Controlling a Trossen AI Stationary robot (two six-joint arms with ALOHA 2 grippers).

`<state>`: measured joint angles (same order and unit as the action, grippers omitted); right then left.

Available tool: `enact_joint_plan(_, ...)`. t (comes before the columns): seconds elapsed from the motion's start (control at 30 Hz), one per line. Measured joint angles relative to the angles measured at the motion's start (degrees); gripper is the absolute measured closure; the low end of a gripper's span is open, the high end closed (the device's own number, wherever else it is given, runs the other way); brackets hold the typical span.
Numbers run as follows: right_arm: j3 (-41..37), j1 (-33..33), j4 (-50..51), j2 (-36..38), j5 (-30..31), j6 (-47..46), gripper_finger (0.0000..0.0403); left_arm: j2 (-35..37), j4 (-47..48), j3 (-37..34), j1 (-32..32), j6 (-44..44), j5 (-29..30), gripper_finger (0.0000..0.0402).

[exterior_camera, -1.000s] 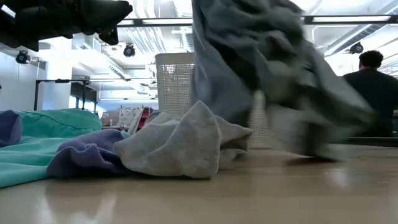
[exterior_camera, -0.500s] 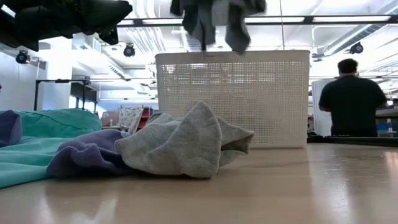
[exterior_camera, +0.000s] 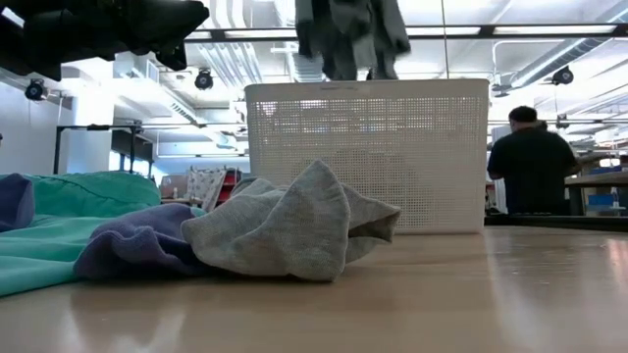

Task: Sort clothes
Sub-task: Put the grey shirt into the laundry bin

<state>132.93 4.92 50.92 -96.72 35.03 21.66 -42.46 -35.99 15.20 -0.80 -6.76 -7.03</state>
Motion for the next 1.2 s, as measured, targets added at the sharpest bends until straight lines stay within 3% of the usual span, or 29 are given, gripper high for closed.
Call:
enact_joint_plan(0.43, -11.44, 18.22, 14.64, -9.56, -23.91, -11.76, 0.0379, 0.00, 0.20, 0.00, 0.02, 0.00, 0.00, 0.0367)
enact_joint_plan(0.9, -28.58, 25.27, 11.11, -20.53, -31.01, -11.07, 0.0381, -0.01, 0.57, 0.00, 0.01, 0.01, -0.01, 0.0367)
enact_joint_plan(1.2, -30.35, 26.20, 8.97, -25.90, -33.15, -10.58, 0.0374, 0.00, 0.52, -0.02, 0.02, 0.02, 0.00, 0.0367)
